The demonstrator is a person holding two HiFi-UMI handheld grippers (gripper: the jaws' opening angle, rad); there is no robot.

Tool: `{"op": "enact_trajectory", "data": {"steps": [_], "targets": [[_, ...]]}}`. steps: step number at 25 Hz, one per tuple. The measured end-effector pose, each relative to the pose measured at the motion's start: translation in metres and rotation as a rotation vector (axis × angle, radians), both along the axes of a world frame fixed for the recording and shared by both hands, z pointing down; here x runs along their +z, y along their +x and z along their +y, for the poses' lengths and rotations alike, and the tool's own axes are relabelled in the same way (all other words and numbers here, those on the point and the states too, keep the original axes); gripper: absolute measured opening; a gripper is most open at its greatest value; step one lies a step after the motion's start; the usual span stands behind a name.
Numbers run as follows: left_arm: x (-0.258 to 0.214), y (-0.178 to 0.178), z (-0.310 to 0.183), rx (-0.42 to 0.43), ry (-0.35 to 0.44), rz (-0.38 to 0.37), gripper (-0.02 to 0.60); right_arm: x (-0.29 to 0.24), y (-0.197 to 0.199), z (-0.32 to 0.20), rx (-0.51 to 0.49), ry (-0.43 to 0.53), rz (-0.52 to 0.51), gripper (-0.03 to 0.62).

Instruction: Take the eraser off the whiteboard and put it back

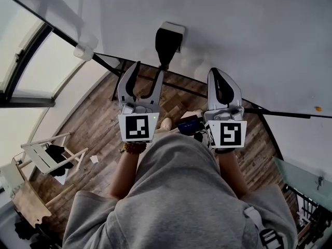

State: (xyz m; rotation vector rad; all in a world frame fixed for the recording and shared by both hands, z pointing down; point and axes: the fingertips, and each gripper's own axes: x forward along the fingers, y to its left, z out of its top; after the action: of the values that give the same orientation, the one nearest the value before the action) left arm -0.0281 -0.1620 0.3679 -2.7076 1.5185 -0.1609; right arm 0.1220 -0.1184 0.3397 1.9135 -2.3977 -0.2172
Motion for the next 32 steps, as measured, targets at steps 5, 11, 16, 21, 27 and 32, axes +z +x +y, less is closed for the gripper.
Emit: {"op": "enact_trajectory", "data": {"steps": [5, 11, 16, 21, 27, 32], "targets": [[0.009, -0.009, -0.002, -0.034, 0.005, -0.037, 0.208, 0.008, -0.005, -0.003, -0.001, -0.010, 0.021, 0.012], [0.012, -0.018, -0.004, -0.048, 0.029, -0.035, 0.187, 0.012, -0.012, -0.004, 0.007, -0.016, 0.031, 0.012], [0.019, -0.021, -0.003, -0.038, 0.018, -0.037, 0.160, 0.019, -0.015, -0.003, 0.006, -0.028, 0.049, 0.011], [0.016, -0.021, 0.000, -0.030, 0.020, -0.032, 0.129, 0.019, -0.020, -0.002, 0.002, -0.028, 0.052, 0.012], [0.016, -0.023, 0.001, -0.032, 0.026, -0.029, 0.098, 0.020, -0.025, -0.001, 0.000, -0.031, 0.071, 0.012], [0.017, -0.026, 0.000, -0.041, 0.022, -0.021, 0.075, 0.016, -0.030, -0.002, -0.001, -0.020, 0.067, 0.012]]}}
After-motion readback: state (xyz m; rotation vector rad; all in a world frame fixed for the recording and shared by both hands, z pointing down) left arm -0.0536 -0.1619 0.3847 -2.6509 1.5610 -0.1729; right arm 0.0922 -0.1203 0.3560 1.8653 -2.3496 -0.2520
